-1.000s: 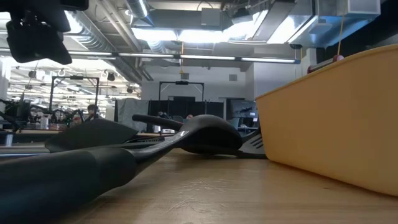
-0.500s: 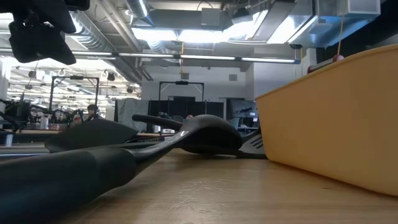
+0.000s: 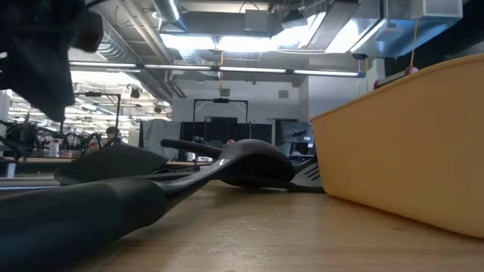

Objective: Pick & Place Kitchen Items
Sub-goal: Put the black serving spoon into the green bin

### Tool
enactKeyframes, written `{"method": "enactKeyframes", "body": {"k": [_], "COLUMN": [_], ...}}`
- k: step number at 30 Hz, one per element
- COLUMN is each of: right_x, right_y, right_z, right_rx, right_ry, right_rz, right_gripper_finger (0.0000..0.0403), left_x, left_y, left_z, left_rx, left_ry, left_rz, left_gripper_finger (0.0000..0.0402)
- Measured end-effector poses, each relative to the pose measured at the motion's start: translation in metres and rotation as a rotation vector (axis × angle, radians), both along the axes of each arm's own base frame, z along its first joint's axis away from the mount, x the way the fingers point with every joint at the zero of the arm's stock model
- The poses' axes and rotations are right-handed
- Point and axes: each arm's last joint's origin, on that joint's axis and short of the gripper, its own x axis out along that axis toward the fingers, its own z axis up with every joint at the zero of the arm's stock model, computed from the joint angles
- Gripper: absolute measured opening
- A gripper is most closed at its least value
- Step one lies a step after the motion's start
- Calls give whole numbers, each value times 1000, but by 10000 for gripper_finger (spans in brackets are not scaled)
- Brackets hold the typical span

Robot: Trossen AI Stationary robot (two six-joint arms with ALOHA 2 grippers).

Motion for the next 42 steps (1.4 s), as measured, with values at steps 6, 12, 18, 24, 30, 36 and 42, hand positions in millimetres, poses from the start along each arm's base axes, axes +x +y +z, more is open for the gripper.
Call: {"method": "enactKeyframes", "body": {"k": [6, 12, 18, 24, 30, 36, 42], "right_x": [-18, -28, -38, -66, -93, -93, -91], "right_y": [14, 17, 14, 6, 3, 7, 8], "right_z": [1, -4, -29, -53, -78, -76, -73], "right_rx": [-30, -13, 89, 214, 302, 305, 304], "right_ry": [90, 96, -10, -274, -395, -393, -404], "right_rz": [-82, -80, -84, -140, -220, -225, -170], "right_gripper_finger": [252, 252, 252, 252, 252, 252, 252], "left_x": [0, 0, -10, -21, -37, -38, -30], "left_y": [2, 5, 12, 17, 30, 39, 44], "left_z": [-1, -7, -29, -24, -19, -16, -14], "left_rx": [-3, -6, -128, -158, -63, -83, -145], "left_ry": [29, 6, -145, -343, -314, -268, -260], "left_rz": [-36, -6, 88, 153, 140, 81, 0], "left_gripper_finger": [210, 210, 210, 210, 210, 210, 210]}}
